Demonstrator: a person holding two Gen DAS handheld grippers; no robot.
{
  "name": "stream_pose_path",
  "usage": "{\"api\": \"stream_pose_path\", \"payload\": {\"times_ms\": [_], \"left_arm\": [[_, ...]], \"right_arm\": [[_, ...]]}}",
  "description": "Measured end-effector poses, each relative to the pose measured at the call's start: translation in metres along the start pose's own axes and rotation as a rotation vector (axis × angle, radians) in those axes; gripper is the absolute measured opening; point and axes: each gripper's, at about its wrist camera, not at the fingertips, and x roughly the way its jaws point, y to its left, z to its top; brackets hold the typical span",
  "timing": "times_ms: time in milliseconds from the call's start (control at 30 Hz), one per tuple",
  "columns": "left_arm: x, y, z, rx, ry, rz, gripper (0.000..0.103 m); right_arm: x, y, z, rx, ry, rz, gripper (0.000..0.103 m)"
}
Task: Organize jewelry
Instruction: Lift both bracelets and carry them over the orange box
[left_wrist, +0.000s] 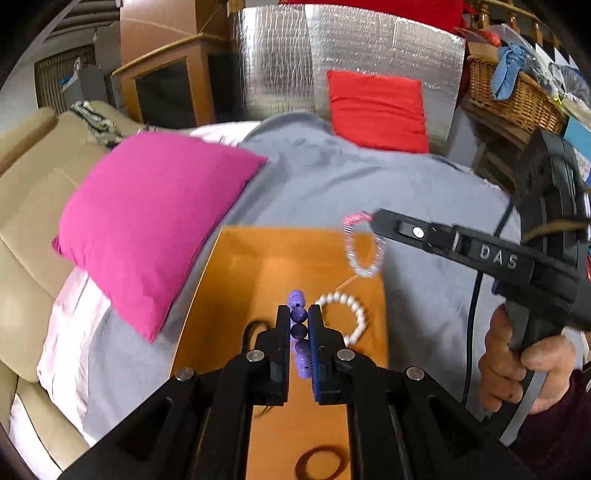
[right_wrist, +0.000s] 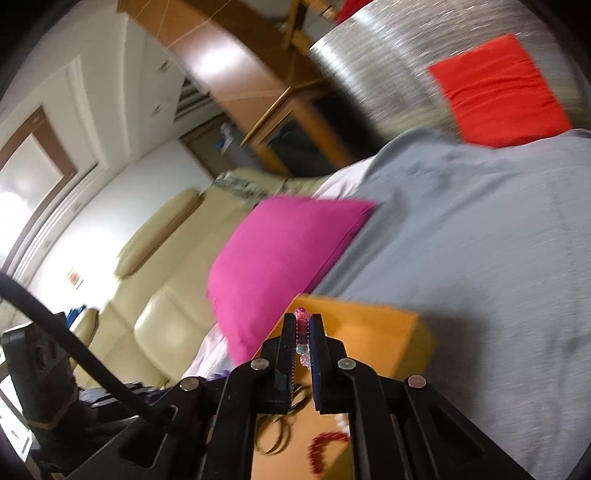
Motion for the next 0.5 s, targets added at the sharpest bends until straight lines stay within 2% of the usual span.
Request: {"api": "stream_pose_path", "payload": {"times_ms": [167, 333, 500], "left_arm": [[0.001, 0.016, -0.035, -0.051, 0.058, 0.002, 0.009], [-0.001, 0.020, -0.066, -0.083, 0.115, -0.022, 0.009], [0.004, 0.019, -0.082, -0.109, 0.159, -0.038, 0.009]], "right_arm": [[0.026, 0.023, -0.018, -0.073, 0.107, 0.042, 0.008], [0.045, 0.027, -0.035, -0.060, 0.208, 0.090, 0.008], [0.063, 0.028, -0.052, -0.067, 0.323, 0.062, 0.008]]}}
